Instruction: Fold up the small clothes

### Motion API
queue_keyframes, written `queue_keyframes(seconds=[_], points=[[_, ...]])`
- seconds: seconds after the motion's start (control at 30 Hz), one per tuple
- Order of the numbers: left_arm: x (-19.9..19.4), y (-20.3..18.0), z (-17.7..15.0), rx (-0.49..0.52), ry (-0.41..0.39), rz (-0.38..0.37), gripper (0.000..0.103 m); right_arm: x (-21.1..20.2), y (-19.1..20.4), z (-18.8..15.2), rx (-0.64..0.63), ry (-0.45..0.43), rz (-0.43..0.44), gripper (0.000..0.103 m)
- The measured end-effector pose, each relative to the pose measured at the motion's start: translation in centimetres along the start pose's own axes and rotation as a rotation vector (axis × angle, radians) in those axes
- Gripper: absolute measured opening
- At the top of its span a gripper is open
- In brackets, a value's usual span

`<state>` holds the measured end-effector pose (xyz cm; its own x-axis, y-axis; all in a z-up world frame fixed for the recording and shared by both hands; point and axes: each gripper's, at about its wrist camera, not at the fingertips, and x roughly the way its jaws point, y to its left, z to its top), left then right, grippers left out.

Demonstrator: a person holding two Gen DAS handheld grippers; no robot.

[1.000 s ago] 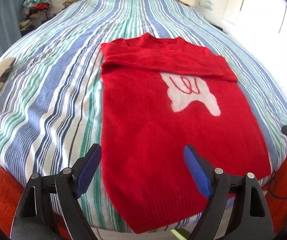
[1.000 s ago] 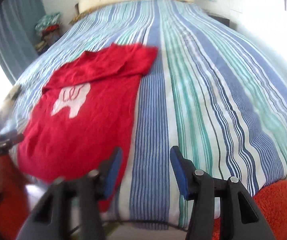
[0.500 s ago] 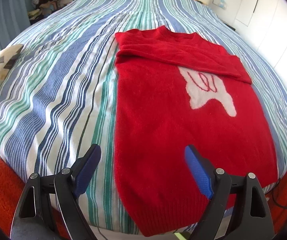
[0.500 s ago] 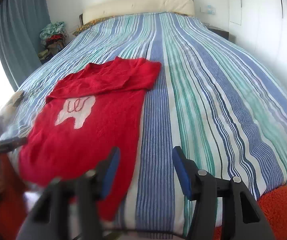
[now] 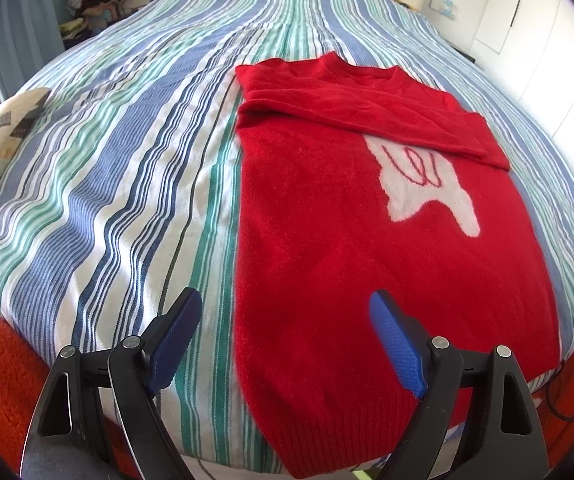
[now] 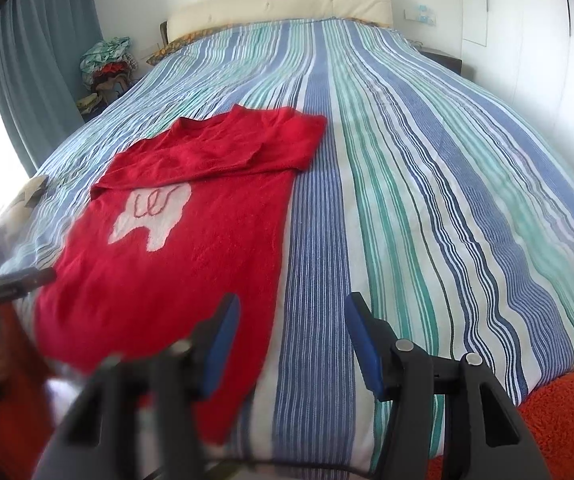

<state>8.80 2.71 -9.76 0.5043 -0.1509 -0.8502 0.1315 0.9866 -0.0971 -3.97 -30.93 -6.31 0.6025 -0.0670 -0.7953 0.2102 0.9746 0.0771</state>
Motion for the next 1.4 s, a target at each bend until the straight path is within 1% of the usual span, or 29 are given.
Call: queue_keyframes(seconds=[0.2,0.53,0.93,1.13,1.4], points=[[-0.1,0.0,0.0,0.004,-0.005,0.007,0.087,0.1,-0.1,0.0,0.004,0.001,0.001,0.054],[-0.1,0.6,-0.2,-0.017,0.006,0.019,0.088,0.0,-0.1,0.0,0.007,0.002,0.006,0.054],[0.0,0.8,-0.7,-0.009,0.022,0.039,0.088,0.0,0.0,0.0,0.007,0.004,0.012,0.054],[0.0,1.2,-0.7,-0.027,0.026,0.036,0.088,0.1,0.2,-0.1,0.007,0.007,0.016,0.054],[0.1,1.4,-0.7,-0.021,0.031,0.044,0.088,0.2,0.1,0.0,0.019,0.005,0.018,0.054]])
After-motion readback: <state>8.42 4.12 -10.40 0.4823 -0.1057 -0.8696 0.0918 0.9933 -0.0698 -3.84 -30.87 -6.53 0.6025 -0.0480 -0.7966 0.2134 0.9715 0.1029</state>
